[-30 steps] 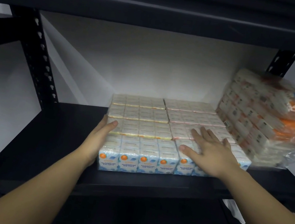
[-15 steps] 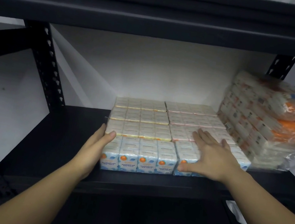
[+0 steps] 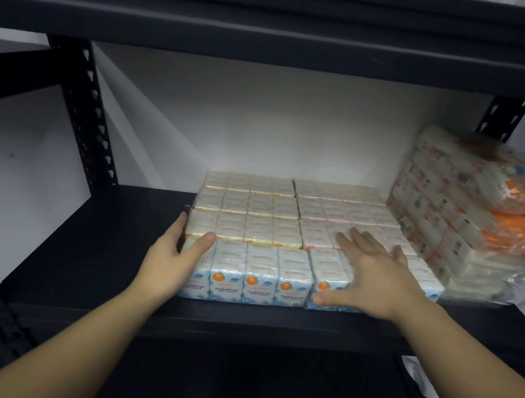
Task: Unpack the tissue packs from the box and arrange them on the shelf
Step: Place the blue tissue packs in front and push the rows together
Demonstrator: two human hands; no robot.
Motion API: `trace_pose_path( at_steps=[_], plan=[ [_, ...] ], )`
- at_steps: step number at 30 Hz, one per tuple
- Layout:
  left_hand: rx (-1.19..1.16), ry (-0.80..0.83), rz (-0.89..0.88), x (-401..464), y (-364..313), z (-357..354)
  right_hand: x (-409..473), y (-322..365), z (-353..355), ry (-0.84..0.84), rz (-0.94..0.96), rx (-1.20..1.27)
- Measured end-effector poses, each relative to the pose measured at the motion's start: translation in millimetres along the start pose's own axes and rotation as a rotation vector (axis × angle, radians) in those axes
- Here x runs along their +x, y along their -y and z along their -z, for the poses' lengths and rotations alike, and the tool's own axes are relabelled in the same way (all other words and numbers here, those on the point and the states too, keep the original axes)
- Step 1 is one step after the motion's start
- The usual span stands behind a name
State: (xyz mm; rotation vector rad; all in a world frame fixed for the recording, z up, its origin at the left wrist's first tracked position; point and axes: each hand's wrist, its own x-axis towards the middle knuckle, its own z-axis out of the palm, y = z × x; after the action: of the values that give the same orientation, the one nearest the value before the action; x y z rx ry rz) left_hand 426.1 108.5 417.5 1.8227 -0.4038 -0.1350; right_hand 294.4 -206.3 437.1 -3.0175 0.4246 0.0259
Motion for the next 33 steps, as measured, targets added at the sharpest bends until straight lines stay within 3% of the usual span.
trace_pose_path(
  at_steps=[2,5,9,25,33],
  plan=[
    [0.293,0.020,-0.152,3.5,-1.1,8.3,-1.9,0.9,0.4,0.001,0.002,-0.026],
    [0.818,0.188,-0.384,12.0,-6.3,2.9,-3.8,0.6,1.6,-0.001,-0.004,-0.069],
    [1.146,0.381,-0.418,16.1,-14.1,-25.5,-2.8,-1.3,2.3,0.010,-0.002,-0.092],
    [1.222,0.264,-0.505,47.3,7.1,-33.3,33.9,-15.2,-11.5,-0.155,0.049,-0.148],
    [1.195,0.276,-0.486,36.1,-1.1,-31.0,24.3,-9.5,-7.0,-0.108,0.034,-0.144]
  ],
)
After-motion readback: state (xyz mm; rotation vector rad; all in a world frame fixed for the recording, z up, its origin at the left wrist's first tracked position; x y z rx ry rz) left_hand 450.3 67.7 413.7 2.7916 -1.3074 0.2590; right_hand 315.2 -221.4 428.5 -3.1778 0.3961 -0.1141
